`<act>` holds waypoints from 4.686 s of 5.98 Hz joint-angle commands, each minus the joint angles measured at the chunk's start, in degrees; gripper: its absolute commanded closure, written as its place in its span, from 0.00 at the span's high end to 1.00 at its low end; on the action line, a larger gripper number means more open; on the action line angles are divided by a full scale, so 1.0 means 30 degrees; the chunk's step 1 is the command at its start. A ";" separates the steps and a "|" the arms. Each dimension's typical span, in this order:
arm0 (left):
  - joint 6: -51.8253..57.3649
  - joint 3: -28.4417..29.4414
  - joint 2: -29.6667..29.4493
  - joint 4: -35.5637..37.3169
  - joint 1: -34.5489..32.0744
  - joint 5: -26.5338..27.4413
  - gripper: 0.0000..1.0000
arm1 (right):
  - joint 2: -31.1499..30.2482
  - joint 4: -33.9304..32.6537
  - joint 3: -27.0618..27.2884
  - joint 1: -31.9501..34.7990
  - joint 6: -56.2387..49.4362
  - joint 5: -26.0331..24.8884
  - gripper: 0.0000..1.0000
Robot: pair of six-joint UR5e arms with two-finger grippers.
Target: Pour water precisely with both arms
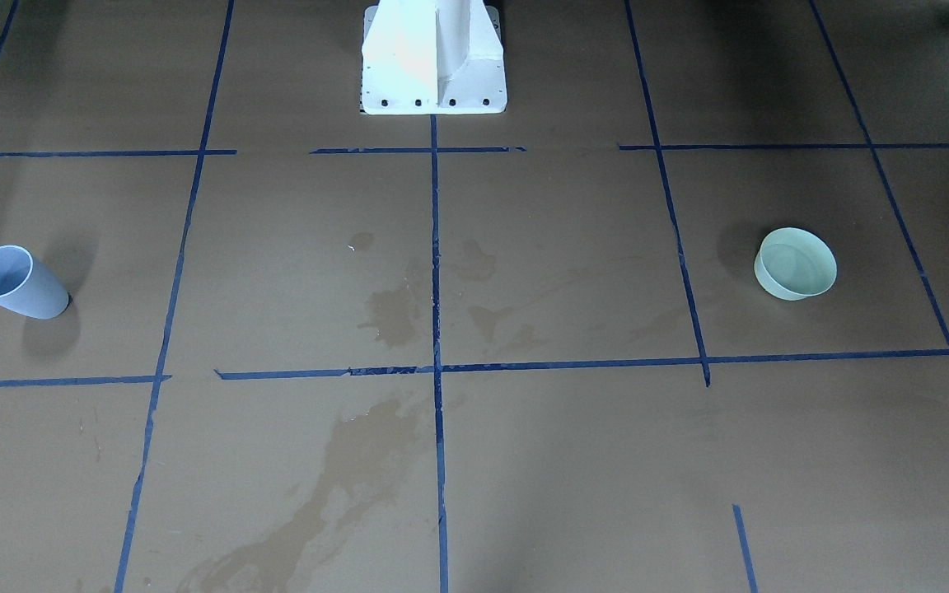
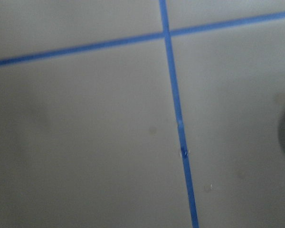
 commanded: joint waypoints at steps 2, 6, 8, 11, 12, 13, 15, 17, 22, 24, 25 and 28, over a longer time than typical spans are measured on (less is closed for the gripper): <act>-0.0628 0.0065 -0.0732 -0.1746 0.0790 -0.0183 1.00 | 0.0010 0.0014 0.0881 0.0000 0.0088 0.0011 1.00; -1.7176 0.0761 0.0324 -1.2217 0.7370 0.0138 1.00 | -0.0808 0.2211 0.0769 0.0000 0.0030 0.0773 1.00; -2.2061 0.2813 0.0092 -1.7184 1.0129 0.1220 1.00 | -0.0898 0.2240 0.0768 0.0000 0.0000 0.0803 1.00; -2.2783 0.3169 -0.0291 -1.7082 1.1695 0.2044 0.58 | -0.0898 0.2270 0.0768 0.0000 -0.0059 0.0802 1.00; -2.2580 0.3373 -0.0233 -1.7053 1.1928 0.2102 0.20 | -0.0898 0.2270 0.0768 0.0000 -0.0059 0.0774 1.00; -2.2549 0.3375 -0.0116 -1.7053 1.1930 0.2102 0.06 | -0.0927 0.2270 0.0768 0.0000 -0.0088 0.0802 1.00; -2.2519 0.3085 -0.0173 -1.7053 1.1756 0.1899 0.00 | -0.1103 0.2270 0.0885 0.0000 -0.0088 0.0803 1.00; -2.2723 0.1570 -0.0639 -1.5805 1.1667 0.1868 0.00 | -0.1191 0.2270 0.0885 -0.0001 -0.0088 0.0803 1.00; -2.9844 -0.1671 -1.0232 -0.5364 1.6565 0.4541 0.00 | -0.1191 0.2270 0.0856 0.0000 -0.0059 0.0803 1.00; -3.2558 0.2211 -1.4420 -0.5567 1.9068 0.7185 0.00 | -0.1191 0.2270 0.0827 0.0000 -0.0059 0.0803 1.00; -3.2742 0.3190 -1.5108 -0.5597 1.9485 0.7287 0.00 | -0.1191 0.2270 0.0798 0.0000 -0.0059 0.0803 1.00; -3.2773 0.4279 -1.5406 -0.5686 2.0250 0.7844 0.06 | -0.1191 0.2270 0.0768 0.0000 -0.0088 0.0803 1.00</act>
